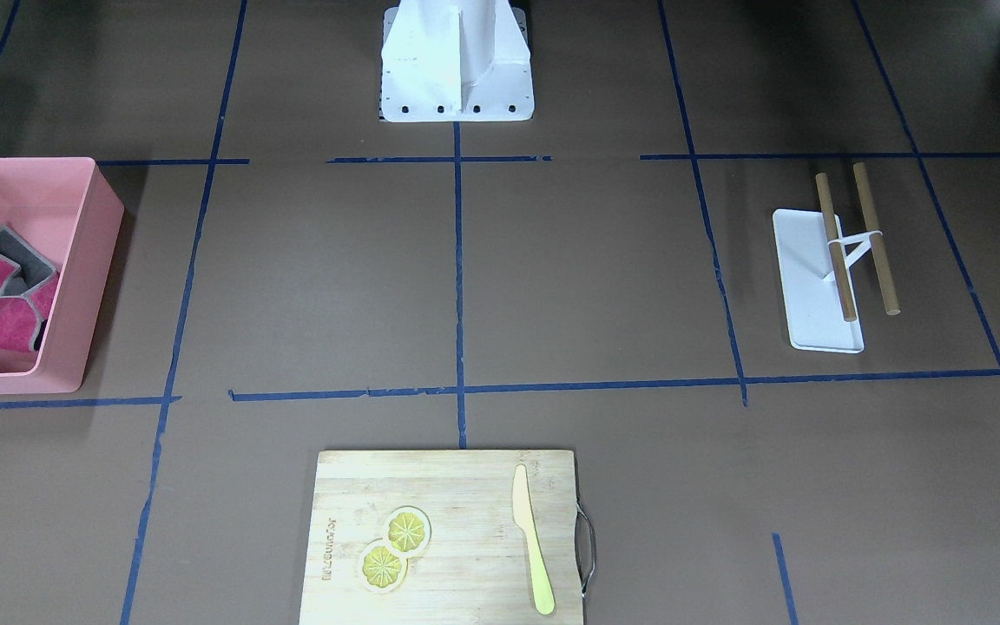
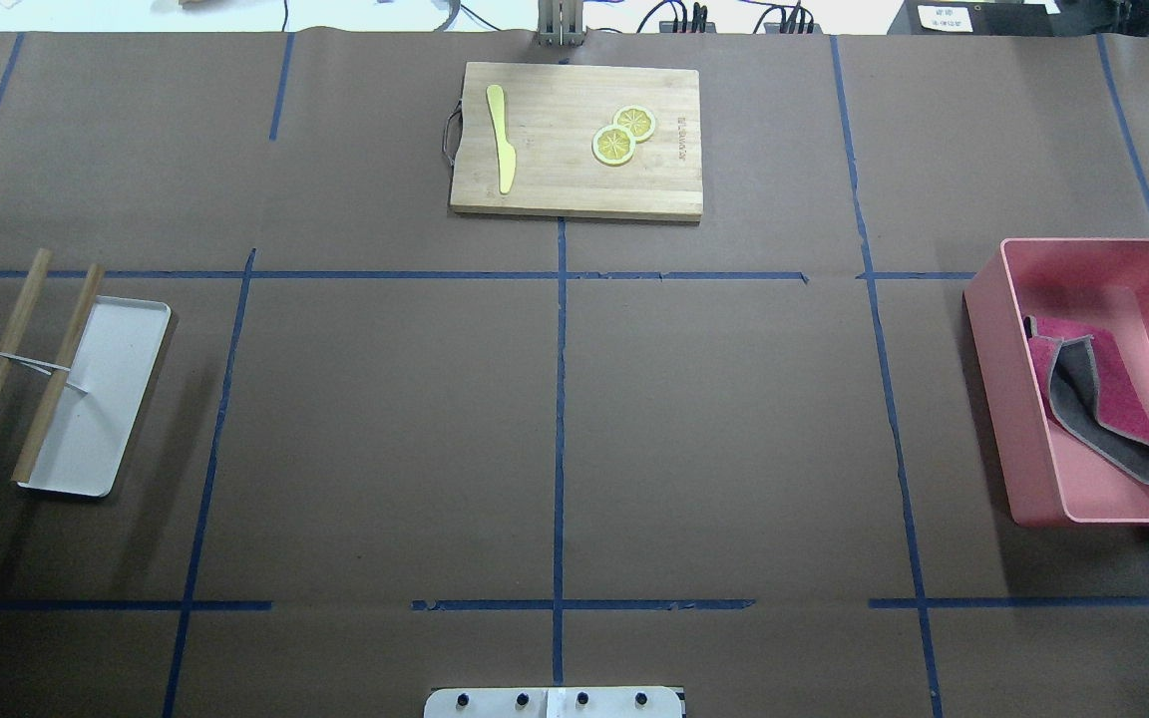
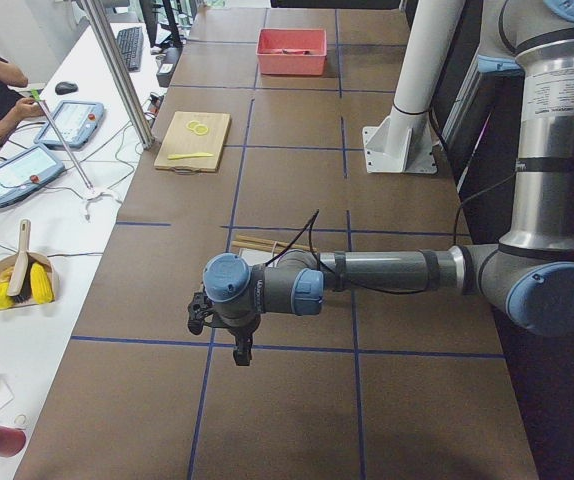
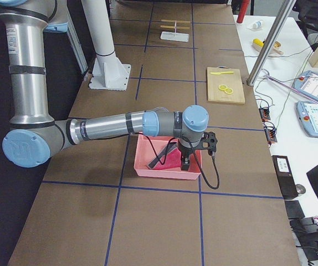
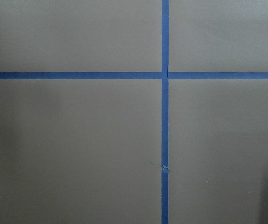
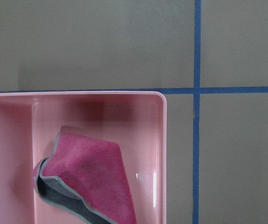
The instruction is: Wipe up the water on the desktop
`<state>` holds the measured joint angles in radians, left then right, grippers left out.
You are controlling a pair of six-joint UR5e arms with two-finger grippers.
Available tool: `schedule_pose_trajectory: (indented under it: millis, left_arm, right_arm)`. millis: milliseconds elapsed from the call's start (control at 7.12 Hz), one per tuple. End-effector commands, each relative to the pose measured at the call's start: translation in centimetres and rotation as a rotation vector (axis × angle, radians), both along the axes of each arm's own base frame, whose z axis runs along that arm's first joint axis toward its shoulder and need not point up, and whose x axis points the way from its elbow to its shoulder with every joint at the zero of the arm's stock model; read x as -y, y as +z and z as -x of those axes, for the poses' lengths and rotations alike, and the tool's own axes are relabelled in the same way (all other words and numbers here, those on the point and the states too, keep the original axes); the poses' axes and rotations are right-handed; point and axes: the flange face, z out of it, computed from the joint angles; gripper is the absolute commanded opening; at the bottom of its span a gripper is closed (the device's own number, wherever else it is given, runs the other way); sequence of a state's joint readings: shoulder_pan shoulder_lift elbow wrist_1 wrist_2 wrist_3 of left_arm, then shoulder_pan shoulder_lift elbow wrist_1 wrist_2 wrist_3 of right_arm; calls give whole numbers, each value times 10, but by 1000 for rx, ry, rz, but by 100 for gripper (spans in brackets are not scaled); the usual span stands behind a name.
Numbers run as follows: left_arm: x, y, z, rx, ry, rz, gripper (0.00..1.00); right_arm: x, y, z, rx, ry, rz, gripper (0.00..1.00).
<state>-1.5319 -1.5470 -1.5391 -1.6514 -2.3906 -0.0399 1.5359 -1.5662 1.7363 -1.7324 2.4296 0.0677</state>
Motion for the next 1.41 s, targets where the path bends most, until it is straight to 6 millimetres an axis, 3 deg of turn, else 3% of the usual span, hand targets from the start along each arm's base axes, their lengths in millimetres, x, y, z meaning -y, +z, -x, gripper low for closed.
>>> schedule_pose_trajectory:
  millis: [0,281,422,1265]
  left_arm:
    - [1,-1,0,-1,0,-7,100]
    - [2,-5,0,2,-1,-13,100]
    - [1,-4,0,0,-1,-11,100]
    - [2,-2,-1,-1,-1,-6,100]
  right_arm:
    - [-22,36,-21,-2,37,35,100]
    - [-34,70,-30,-10,57,-5,100]
    - [-36,76,-32,-24,65,-46,100]
    - [-33,73,-40,-21,86,-46,100]
